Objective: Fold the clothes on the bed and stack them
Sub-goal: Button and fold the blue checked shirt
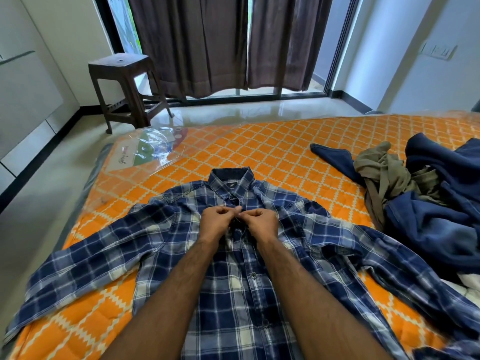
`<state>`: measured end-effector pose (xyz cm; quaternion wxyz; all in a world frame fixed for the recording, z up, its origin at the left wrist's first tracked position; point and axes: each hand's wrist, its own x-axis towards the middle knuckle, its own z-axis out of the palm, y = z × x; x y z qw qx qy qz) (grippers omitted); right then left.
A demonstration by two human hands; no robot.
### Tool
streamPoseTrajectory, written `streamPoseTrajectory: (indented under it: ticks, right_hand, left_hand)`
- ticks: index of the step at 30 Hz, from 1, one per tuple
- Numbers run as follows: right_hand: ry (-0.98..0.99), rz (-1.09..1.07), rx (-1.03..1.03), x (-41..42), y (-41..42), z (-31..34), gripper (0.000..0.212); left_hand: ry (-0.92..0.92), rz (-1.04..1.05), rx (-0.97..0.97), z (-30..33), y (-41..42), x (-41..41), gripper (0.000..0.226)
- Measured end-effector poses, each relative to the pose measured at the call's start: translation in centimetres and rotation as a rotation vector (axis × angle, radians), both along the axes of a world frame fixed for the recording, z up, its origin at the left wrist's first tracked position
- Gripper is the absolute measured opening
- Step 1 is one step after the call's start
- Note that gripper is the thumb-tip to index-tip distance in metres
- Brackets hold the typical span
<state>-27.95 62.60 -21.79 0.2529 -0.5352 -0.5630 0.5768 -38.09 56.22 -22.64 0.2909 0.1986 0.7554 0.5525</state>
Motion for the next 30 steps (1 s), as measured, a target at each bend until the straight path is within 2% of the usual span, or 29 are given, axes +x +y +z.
streamPoseTrajectory:
  ticks: [5,10,15,21,25,27,30]
  right_hand:
    - [-0.098,-0.011,0.041,-0.6,-0.1,-0.3,0.015]
    - [-0.144,-0.018,0.065,-1.0,0.0,-0.5,0.008]
    - [-0.126,0.040,0.003,-0.8,0.4,-0.5,0.007]
    - [-0.003,0.118,-0.062,0.2,1.6,-0.8,0.028]
    - [0.035,0.213,-0.037,2.0,1.0,0.2,0.031]
    - [0.001,0.294,0.034,4.8,-0.2,1.5,0.030]
    - [-0.056,0.372,0.144,10.1,-1.6,2.6,0.027]
  left_hand:
    - [0.185,0.024,-0.105,-0.3,0.5,0.4,0.006]
    - [0.324,0.075,-0.127,-0.5,0.3,1.3,0.007]
    - [0.255,0.083,-0.092,-0.8,0.5,1.1,0.015]
    - [0.172,-0.004,-0.084,-1.4,0.3,0.3,0.021]
    - [0.111,-0.144,-0.085,0.3,-1.6,0.1,0.019]
    - [0.239,-0.292,-0.119,1.5,-3.8,1.0,0.030]
    - [0.602,-0.453,-0.225,2.4,-8.2,3.2,0.033]
